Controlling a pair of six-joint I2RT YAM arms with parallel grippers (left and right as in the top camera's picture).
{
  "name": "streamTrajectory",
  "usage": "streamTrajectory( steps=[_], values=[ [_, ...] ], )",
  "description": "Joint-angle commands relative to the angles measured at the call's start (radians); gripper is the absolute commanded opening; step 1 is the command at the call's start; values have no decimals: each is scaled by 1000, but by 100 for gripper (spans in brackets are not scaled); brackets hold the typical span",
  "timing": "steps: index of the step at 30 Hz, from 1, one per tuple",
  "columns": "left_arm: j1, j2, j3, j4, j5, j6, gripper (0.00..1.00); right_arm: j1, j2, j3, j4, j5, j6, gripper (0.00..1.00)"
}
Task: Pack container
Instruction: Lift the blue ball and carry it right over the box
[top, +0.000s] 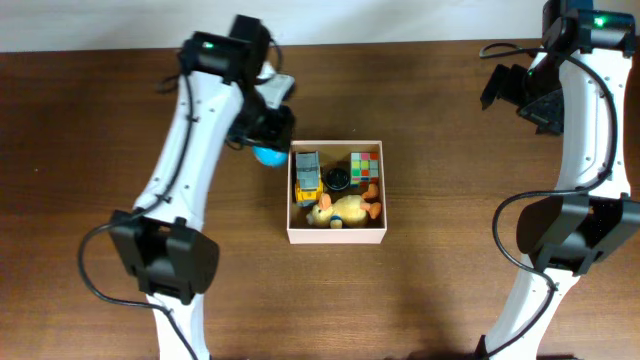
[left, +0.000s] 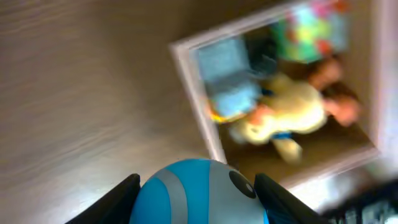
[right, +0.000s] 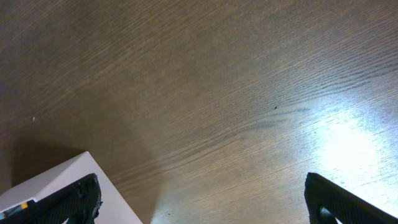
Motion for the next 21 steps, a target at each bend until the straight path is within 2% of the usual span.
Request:
streamTrajectory(
  steps=[1, 4, 8, 11, 21],
  values=[
    [-85, 3, 21, -45, 64, 175, 58, 3, -41, 19, 1, -2, 12, 99],
    [-147, 3, 20, -68, 39, 242, 58, 3, -42, 19, 1, -2, 12, 99],
    [-207, 3, 15, -62, -77, 250, 58, 3, -41, 19, 1, -2, 12, 99],
    [-227, 3, -22, -36, -86, 287, 59, 3, -41, 19, 1, -2, 12, 99],
    [-221, 3, -317, 116, -86, 353, 58, 3, -41, 19, 1, -2, 12, 99]
  ],
)
